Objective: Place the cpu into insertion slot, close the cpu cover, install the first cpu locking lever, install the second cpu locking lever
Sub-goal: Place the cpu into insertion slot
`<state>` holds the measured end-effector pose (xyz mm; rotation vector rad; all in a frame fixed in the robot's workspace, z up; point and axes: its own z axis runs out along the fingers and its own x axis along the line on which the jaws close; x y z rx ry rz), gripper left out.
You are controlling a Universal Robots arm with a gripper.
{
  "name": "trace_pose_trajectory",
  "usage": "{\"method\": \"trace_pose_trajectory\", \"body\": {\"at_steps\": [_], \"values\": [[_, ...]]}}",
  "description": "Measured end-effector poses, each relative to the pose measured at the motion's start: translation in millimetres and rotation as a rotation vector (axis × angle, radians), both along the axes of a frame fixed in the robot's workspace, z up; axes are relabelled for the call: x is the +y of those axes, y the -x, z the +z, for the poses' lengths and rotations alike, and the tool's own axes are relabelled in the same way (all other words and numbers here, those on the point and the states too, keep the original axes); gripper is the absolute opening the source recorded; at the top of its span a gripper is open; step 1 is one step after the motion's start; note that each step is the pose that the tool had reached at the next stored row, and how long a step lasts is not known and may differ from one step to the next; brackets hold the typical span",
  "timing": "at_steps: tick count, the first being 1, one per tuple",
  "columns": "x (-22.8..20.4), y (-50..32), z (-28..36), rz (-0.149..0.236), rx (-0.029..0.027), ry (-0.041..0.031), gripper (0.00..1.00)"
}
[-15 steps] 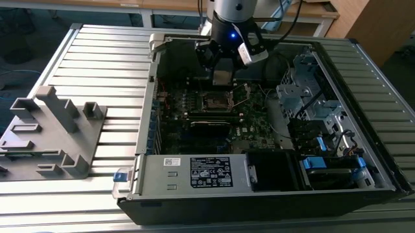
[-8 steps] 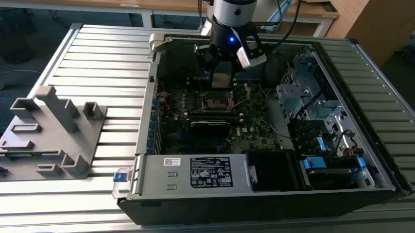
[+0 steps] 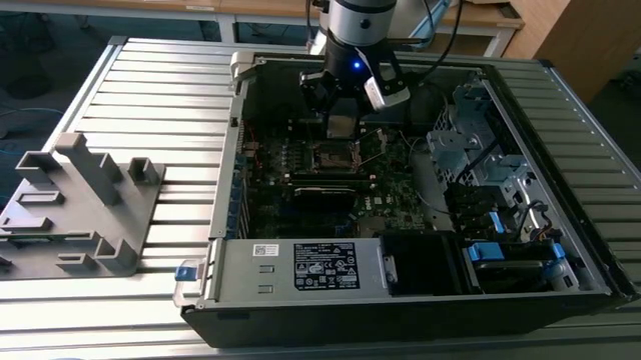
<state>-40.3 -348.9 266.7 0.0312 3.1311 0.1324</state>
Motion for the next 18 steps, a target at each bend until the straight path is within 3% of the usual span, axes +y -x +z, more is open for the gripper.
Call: {"method": "trace_pose_trajectory", "body": {"at_steps": [10,18], "values": [[0.0,0.1,-4.8,0.000,-0.0001,0.0004,0.54],[-0.1,0.1,-12.5,0.000,0.0001,0.0017,0.54]]}}
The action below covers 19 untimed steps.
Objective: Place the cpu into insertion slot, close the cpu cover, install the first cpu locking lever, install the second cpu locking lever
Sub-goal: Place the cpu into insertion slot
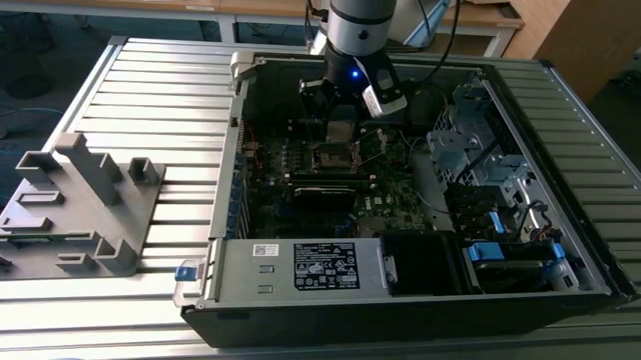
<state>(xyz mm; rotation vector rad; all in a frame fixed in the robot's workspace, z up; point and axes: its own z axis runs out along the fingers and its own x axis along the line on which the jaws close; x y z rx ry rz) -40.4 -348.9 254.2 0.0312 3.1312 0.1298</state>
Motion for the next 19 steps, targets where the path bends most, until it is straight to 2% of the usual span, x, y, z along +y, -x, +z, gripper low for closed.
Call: {"method": "trace_pose_trajectory", "body": {"at_steps": [4,9,17,19], "values": [[0.1,1.9,-1.9,0.000,-0.0002,-0.0003,0.54],[0.0,2.3,-8.8,0.000,-0.0004,-0.0001,0.54],[0.0,2.3,-9.6,-0.002,-0.0004,0.0000,0.54],[0.0,2.3,-9.9,-0.021,-0.0005,-0.0001,0.54]]}}
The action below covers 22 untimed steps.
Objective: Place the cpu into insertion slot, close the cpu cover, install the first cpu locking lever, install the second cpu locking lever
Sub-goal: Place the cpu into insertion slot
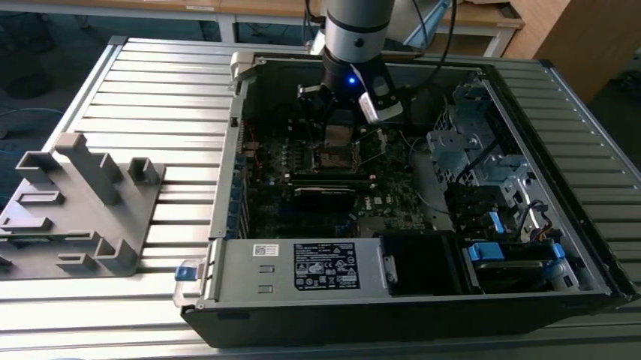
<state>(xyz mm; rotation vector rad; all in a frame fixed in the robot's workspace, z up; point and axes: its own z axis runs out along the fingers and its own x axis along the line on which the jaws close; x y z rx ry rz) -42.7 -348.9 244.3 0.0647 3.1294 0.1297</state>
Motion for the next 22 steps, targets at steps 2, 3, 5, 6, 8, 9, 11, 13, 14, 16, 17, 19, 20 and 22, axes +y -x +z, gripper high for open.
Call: {"method": "trace_pose_trajectory", "body": {"at_steps": [2,3,5,6,8,9,11,13,14,16,17,19,20,22], "values": [[0.0,0.0,-0.5,-0.036,0.0000,0.0000,0.54],[0.0,0.0,-0.7,-0.055,0.0001,0.0001,0.54],[0.0,0.0,-1.2,-0.090,0.0001,0.0001,0.54],[0.0,0.0,-1.5,-0.109,0.0001,0.0001,0.54],[0.0,0.0,-2.1,-0.144,0.0001,0.0001,0.54],[0.0,0.0,-2.4,-0.164,0.0001,0.0001,0.54],[0.0,0.0,-2.9,-0.200,0.0001,0.0001,0.54],[0.0,0.0,-3.4,-0.236,0.0001,0.0001,0.54],[0.0,0.0,-3.7,-0.254,0.0001,0.0000,0.54],[0.0,0.0,-4.3,-0.291,0.0001,0.0001,0.54],[0.0,0.0,-4.6,-0.309,0.0001,0.0001,0.54],[0.0,0.0,-4.8,-0.340,0.0002,0.0002,0.54],[0.0,0.0,-4.8,-0.341,0.0002,0.0001,0.54],[0.0,0.0,-4.8,-0.341,0.0001,0.0002,0.54]]}}
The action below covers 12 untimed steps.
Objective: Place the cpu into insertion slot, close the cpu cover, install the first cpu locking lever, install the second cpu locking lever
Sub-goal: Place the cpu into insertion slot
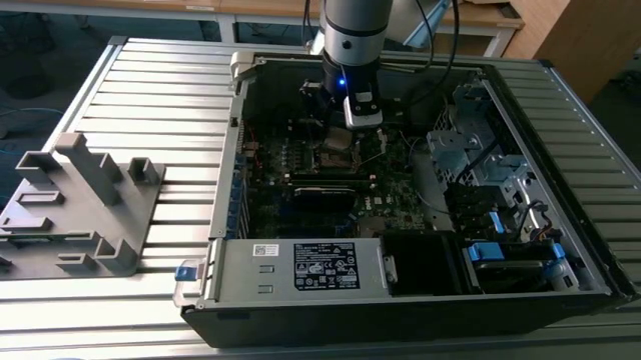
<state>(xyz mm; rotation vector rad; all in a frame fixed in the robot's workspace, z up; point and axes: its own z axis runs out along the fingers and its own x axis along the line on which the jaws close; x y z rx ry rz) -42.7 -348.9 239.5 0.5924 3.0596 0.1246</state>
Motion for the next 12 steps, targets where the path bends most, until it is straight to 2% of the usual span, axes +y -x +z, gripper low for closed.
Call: {"method": "trace_pose_trajectory", "body": {"at_steps": [5,12], "values": [[0.0,0.0,0.0,-0.007,-0.0002,0.0000,0.54],[0.0,0.0,-0.3,-0.128,-0.0001,-0.0001,0.54]]}}
